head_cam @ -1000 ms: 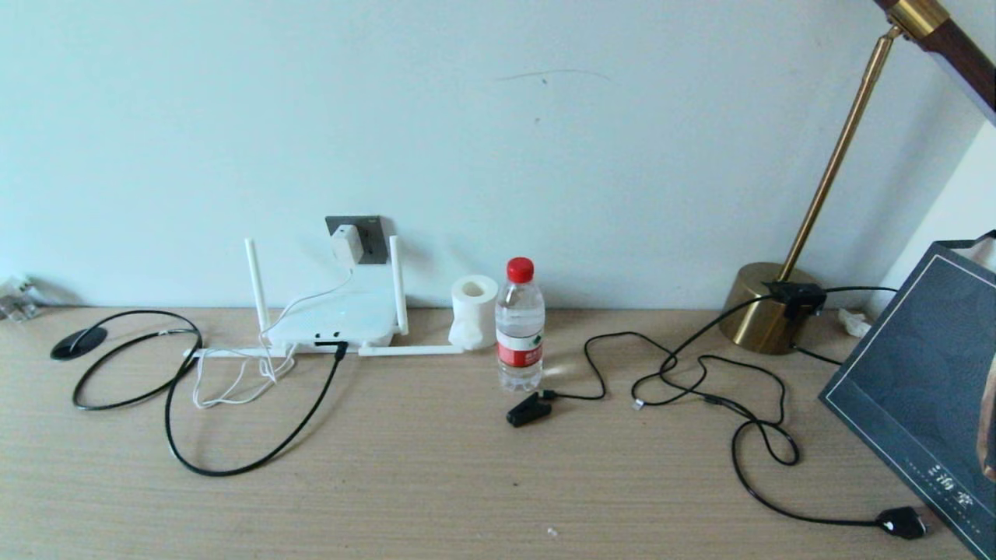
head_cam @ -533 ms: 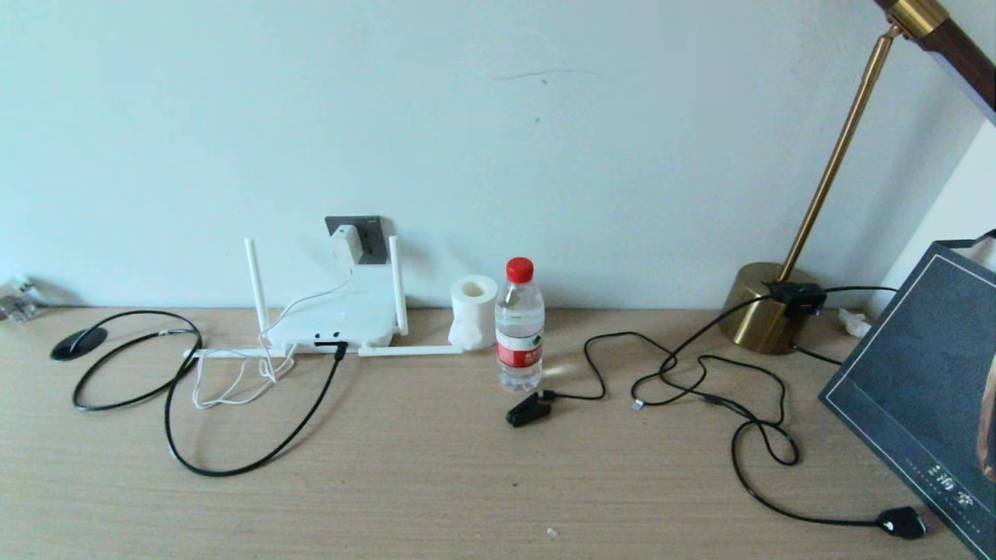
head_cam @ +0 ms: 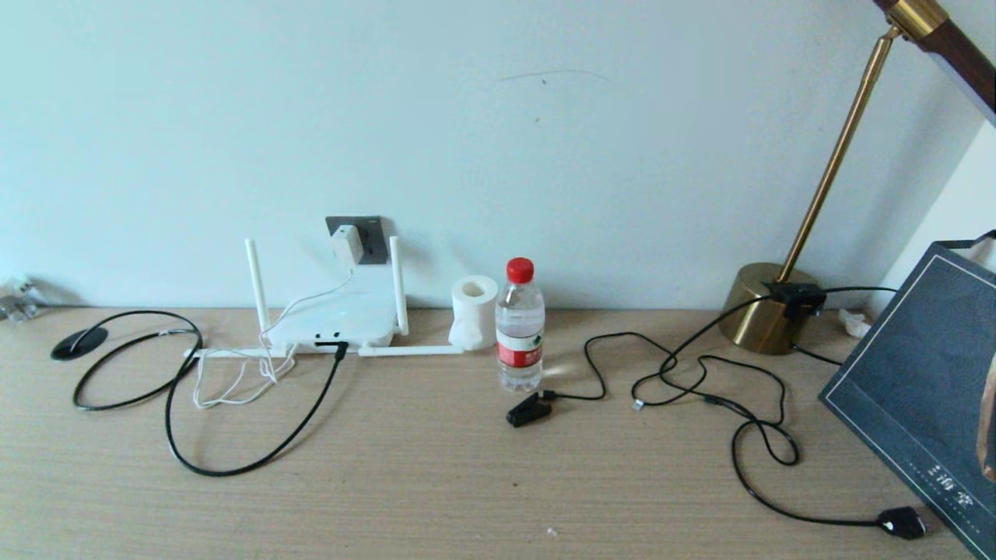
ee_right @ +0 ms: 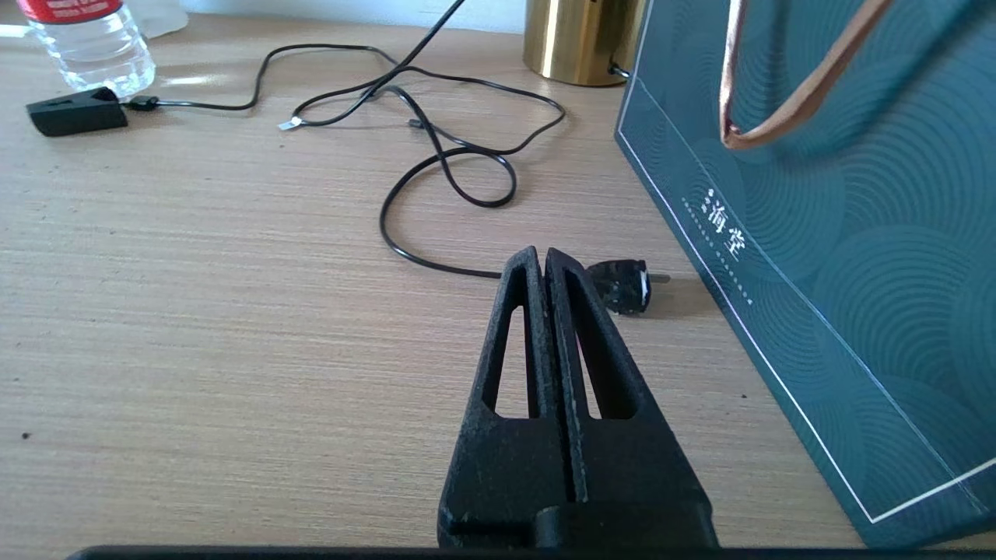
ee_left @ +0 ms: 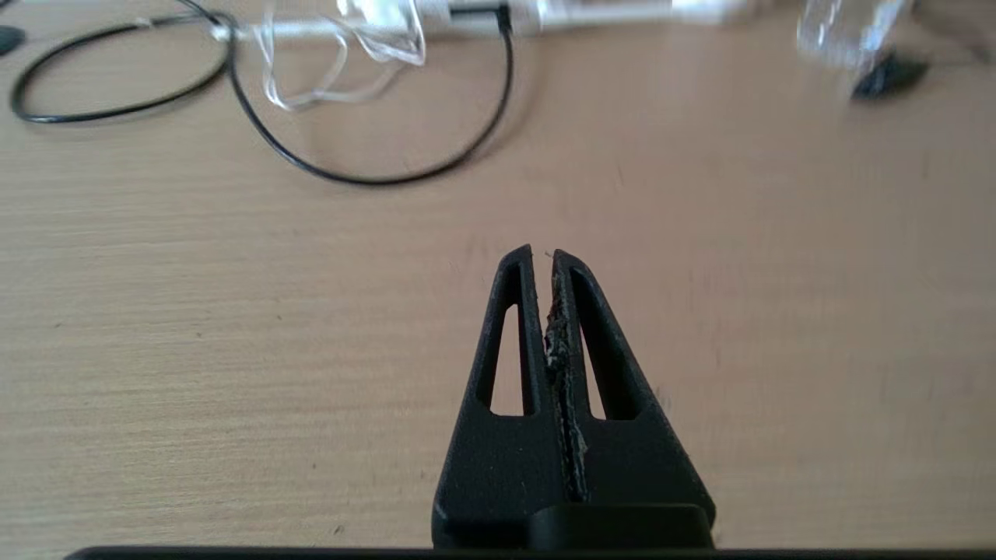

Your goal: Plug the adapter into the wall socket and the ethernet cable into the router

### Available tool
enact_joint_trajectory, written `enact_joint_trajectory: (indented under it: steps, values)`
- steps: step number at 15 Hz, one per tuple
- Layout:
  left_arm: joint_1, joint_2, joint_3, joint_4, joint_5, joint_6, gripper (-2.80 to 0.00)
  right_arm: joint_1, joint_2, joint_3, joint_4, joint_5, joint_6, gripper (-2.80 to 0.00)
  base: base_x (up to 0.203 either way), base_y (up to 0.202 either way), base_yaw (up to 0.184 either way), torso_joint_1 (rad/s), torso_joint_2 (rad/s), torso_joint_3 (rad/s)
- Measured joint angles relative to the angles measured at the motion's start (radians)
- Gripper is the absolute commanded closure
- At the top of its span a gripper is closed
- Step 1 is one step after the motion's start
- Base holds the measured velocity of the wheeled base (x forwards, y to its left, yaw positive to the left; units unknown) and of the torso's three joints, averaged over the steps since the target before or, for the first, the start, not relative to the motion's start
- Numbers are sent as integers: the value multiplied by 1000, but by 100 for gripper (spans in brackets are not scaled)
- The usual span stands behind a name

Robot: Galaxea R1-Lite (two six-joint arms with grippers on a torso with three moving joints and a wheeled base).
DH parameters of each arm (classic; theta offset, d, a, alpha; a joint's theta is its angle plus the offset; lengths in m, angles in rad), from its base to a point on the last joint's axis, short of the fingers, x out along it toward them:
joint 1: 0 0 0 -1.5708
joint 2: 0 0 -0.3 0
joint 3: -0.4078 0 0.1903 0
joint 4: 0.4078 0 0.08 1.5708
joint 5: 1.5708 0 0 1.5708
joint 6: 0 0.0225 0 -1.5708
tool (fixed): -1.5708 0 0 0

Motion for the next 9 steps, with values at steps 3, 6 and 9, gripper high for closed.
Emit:
enact_joint_trajectory:
  steps: [3,6,9]
  values:
    - [-2,-26,4,-4,1,-4,0,0,0,0,0,0,0,0,0,0,0,0,0,0]
    - [-2,-32,5,-5,2,-5,0,0,0,0,1,-1,-7,0,0,0,0,0,0,0]
    - [-2,-33,19,-46,3,-7,0,0,0,0,2,-1,-8,0,0,0,0,0,0,0]
